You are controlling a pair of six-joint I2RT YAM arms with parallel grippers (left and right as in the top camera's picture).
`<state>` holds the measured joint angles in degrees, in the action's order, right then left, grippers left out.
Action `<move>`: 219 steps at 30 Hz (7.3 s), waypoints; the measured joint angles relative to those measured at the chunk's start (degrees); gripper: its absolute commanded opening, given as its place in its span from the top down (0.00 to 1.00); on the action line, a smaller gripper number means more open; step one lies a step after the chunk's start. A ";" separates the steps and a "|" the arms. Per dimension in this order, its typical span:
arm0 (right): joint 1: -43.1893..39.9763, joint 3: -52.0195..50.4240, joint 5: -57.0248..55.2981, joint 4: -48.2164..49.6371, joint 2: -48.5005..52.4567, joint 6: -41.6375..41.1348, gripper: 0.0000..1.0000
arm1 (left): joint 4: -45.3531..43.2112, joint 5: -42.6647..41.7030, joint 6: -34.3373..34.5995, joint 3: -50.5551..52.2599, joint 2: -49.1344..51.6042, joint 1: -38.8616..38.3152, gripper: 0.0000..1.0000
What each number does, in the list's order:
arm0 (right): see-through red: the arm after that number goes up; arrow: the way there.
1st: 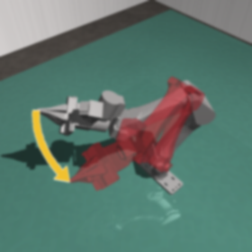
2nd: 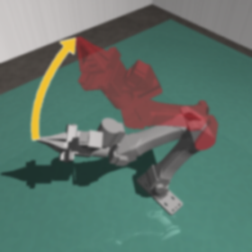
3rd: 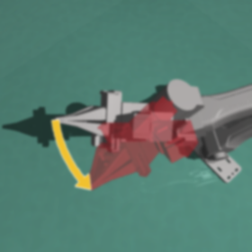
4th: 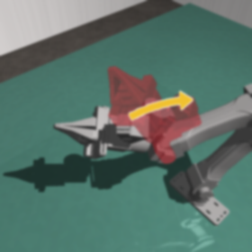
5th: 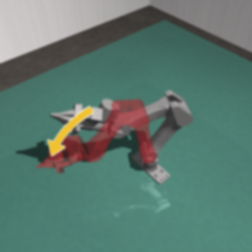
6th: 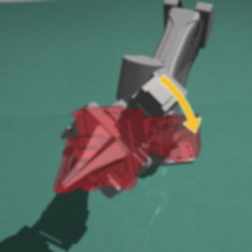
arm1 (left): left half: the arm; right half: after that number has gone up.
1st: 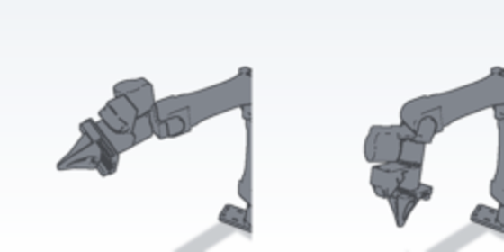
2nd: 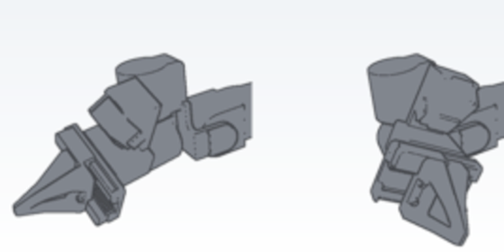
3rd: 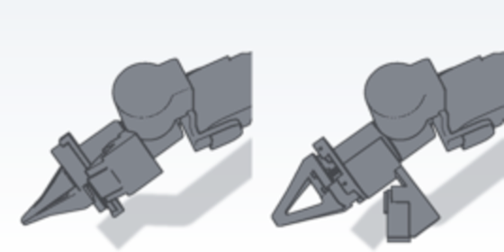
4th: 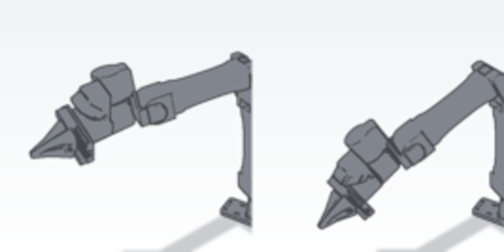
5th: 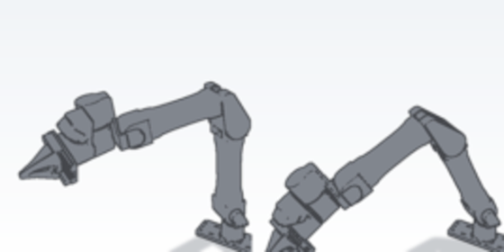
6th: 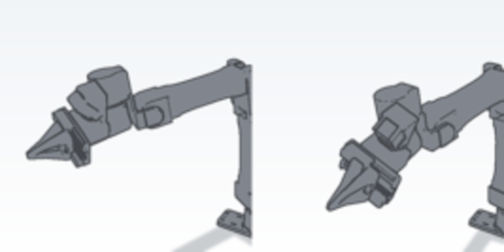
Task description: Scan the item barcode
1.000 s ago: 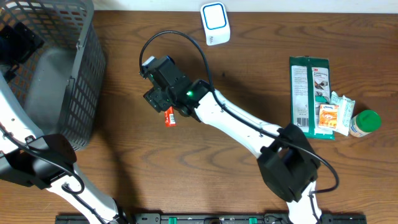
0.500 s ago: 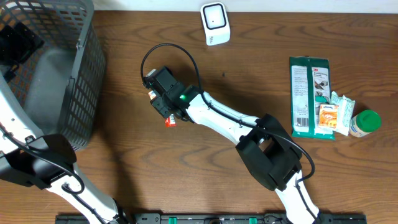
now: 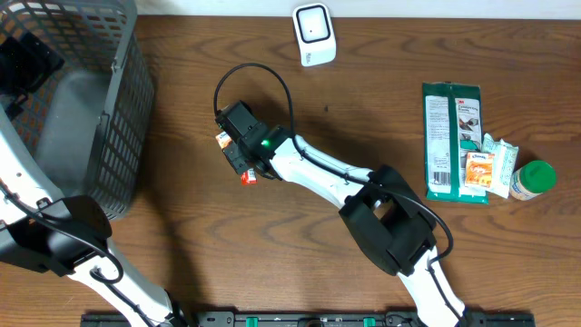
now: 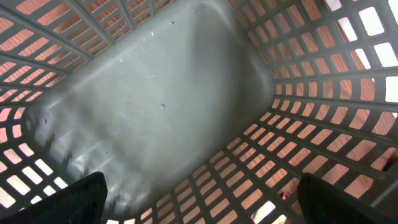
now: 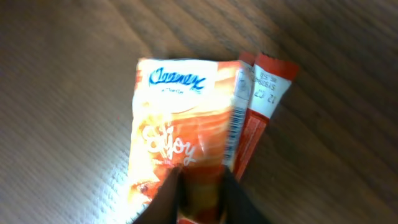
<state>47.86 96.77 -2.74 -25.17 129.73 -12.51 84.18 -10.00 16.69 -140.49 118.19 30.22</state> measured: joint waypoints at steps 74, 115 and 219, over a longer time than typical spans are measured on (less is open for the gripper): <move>3.10 -12.92 -31.28 -16.96 -9.18 -7.65 0.22 | 0.00 0.00 0.00 0.00 0.00 0.00 0.02; -2.54 -12.72 -32.85 -12.57 -5.53 -3.43 0.99 | 0.02 0.00 0.00 0.00 0.00 0.00 0.02; -36.74 37.83 41.44 31.80 25.18 -59.45 0.99 | 0.00 0.00 0.00 0.00 -0.02 0.00 0.02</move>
<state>11.11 134.61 38.70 6.63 154.91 -71.96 84.18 -10.00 16.69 -140.49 118.17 30.22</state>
